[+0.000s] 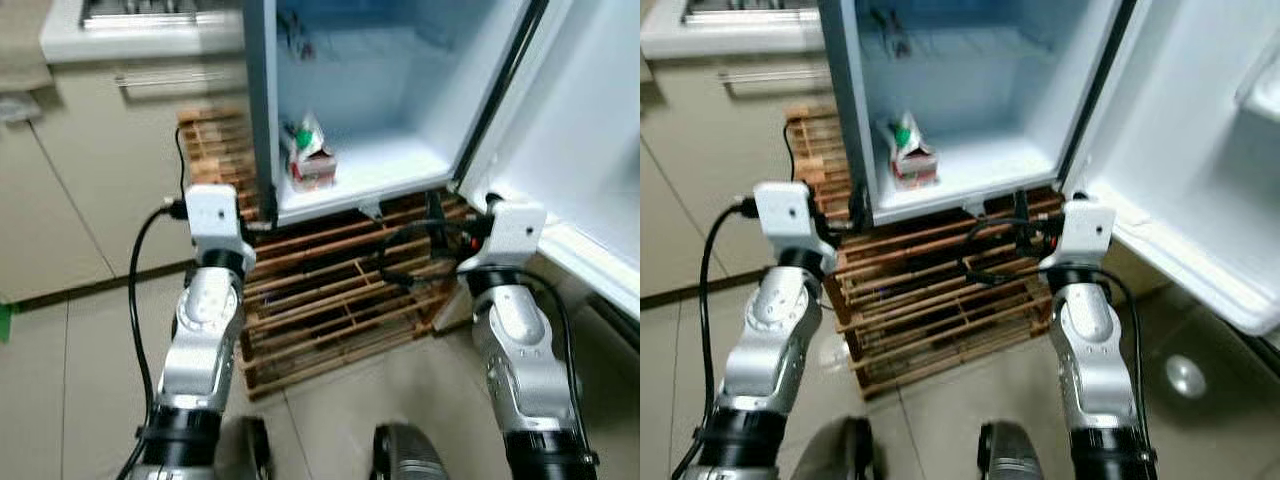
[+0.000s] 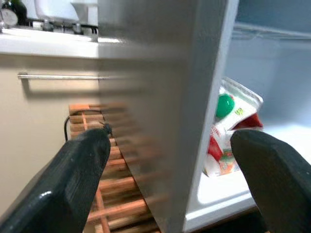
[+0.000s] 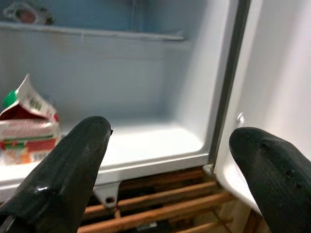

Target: Restocking fridge

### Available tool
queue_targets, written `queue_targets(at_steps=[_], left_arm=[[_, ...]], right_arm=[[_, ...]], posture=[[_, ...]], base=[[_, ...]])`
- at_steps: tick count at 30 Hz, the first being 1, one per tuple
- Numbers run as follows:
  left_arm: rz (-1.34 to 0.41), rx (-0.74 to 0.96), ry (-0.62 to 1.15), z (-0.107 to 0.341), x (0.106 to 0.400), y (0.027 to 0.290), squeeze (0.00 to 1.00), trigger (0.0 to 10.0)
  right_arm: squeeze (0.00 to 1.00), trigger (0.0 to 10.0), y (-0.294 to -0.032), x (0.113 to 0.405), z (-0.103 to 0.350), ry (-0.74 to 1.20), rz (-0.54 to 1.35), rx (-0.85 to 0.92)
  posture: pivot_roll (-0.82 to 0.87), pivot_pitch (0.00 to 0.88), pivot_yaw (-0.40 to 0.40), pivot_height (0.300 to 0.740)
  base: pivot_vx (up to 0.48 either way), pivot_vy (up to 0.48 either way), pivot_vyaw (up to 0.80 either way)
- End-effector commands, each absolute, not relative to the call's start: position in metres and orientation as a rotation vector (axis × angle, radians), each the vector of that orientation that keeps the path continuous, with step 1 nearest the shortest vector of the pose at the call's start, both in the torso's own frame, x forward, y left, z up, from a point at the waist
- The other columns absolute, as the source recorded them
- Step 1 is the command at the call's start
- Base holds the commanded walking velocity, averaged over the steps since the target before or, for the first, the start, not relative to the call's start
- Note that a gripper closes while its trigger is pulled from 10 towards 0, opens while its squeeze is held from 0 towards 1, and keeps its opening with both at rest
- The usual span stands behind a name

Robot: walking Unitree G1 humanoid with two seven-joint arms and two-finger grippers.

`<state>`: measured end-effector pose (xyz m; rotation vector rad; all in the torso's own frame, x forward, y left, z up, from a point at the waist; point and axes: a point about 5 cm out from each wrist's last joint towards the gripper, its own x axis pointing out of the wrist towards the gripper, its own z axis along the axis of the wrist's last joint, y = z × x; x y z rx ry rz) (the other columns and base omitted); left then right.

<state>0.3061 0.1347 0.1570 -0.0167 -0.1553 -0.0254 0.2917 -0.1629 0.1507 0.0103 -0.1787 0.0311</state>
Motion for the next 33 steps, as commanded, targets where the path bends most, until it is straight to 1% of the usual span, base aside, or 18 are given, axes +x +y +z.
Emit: queue_targets(at_steps=[1, 3, 6, 8, 13, 18, 21, 31, 33], left_arm=[[-0.074, 0.010, -0.149, 0.156, 0.306, 0.131, 0.00, 10.0], [-0.115, 0.074, -0.120, 0.151, 0.303, 0.125, 0.00, 10.0], [-0.128, 0.059, -0.115, 0.151, 0.302, 0.123, 0.00, 10.0], [-0.125, 0.073, -0.130, 0.154, 0.304, 0.122, 0.00, 10.0], [-0.118, 0.042, -0.154, 0.161, 0.313, 0.125, 0.00, 10.0], [-0.112, 0.031, -0.167, 0.165, 0.313, 0.125, 0.00, 10.0], [-0.095, 0.016, -0.153, 0.162, 0.314, 0.125, 0.00, 10.0], [-0.078, 0.010, -0.143, 0.160, 0.316, 0.123, 0.00, 10.0], [-0.078, 0.011, -0.142, 0.160, 0.317, 0.123, 0.00, 10.0]], right_arm=[[0.00, 10.0, -0.171, 0.289, 0.148, -0.179, -0.001, 0.005], [0.00, 10.0, -0.173, 0.287, 0.144, -0.171, -0.004, -0.003], [0.00, 10.0, -0.173, 0.288, 0.143, -0.172, -0.005, -0.002], [0.00, 10.0, -0.170, 0.293, 0.145, -0.188, 0.007, 0.009], [0.00, 10.0, -0.165, 0.299, 0.147, -0.201, 0.018, 0.028], [0.00, 10.0, -0.165, 0.301, 0.142, -0.158, 0.012, 0.049], [0.00, 10.0, -0.165, 0.301, 0.140, -0.147, 0.027, 0.015], [0.00, 10.0, -0.161, 0.300, 0.137, -0.130, 0.047, 0.005], [0.00, 10.0, -0.160, 0.300, 0.138, -0.132, 0.050, 0.004]], posture=[[-0.11, 0.000, 0.000, 0.738], [-0.10, 0.000, 0.016, 0.740], [-0.10, 0.000, 0.021, 0.740], [-0.10, 0.000, 0.035, 0.740], [-0.10, 0.000, 0.047, 0.740], [-0.10, 0.000, 0.047, 0.740], [-0.10, 0.000, 0.043, 0.740], [-0.11, 0.000, 0.036, 0.740], [-0.11, 0.000, 0.036, 0.740]], base=[[0.000, 0.000, 0.00], [0.000, 0.000, 0.00], [0.000, 0.000, 0.00], [0.000, 0.000, 0.00], [0.000, 0.000, 0.00], [0.000, 0.000, 0.00], [0.000, 0.000, 0.00], [-0.268, 0.000, 0.00], [0.000, 0.000, 0.00]])
